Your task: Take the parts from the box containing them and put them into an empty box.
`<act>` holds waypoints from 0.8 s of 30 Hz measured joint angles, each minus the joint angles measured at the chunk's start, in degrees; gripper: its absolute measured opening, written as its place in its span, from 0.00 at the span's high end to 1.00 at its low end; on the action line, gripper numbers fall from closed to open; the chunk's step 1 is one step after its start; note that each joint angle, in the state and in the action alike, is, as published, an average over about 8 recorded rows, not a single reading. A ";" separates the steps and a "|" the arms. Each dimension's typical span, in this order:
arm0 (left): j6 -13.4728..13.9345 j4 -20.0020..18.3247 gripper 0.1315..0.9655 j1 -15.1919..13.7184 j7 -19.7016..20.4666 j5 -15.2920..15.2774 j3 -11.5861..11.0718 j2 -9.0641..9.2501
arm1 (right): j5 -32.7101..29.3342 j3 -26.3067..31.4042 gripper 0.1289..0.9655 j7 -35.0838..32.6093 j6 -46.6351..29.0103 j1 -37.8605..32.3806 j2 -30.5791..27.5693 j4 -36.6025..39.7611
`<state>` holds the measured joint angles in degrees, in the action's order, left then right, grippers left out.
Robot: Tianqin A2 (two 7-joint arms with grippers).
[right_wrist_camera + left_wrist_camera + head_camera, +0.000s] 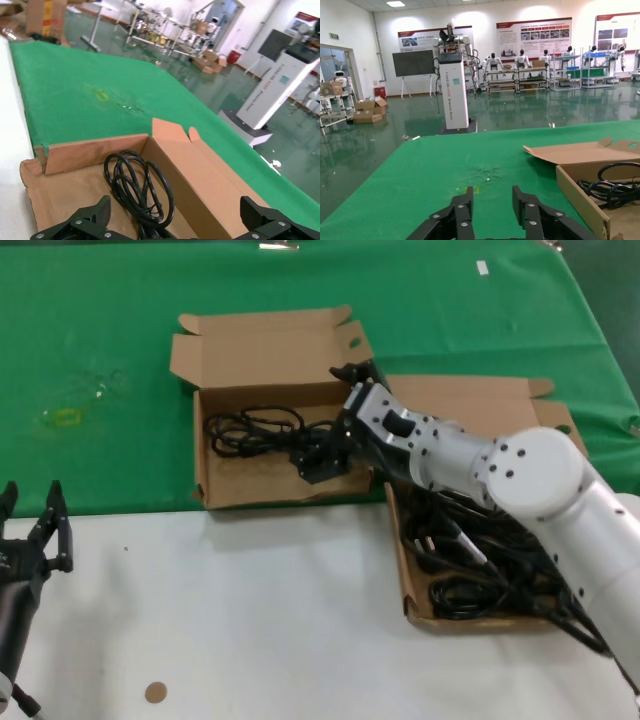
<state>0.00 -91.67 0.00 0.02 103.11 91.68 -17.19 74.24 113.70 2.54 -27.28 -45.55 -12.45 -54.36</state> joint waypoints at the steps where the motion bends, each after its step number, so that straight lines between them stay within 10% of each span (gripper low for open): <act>1: 0.00 0.00 0.83 0.00 0.00 0.00 0.00 0.00 | 0.46 -0.35 0.14 -0.04 0.44 0.73 -0.08 -0.60; 24: 0.00 0.00 0.33 0.00 -0.03 0.01 0.00 0.00 | 11.08 -8.44 0.00 -0.97 10.46 17.46 -1.82 -14.30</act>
<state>0.00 -91.67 0.00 -0.01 103.13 91.68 -17.19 85.33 105.26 1.57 -16.81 -28.09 -14.27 -68.66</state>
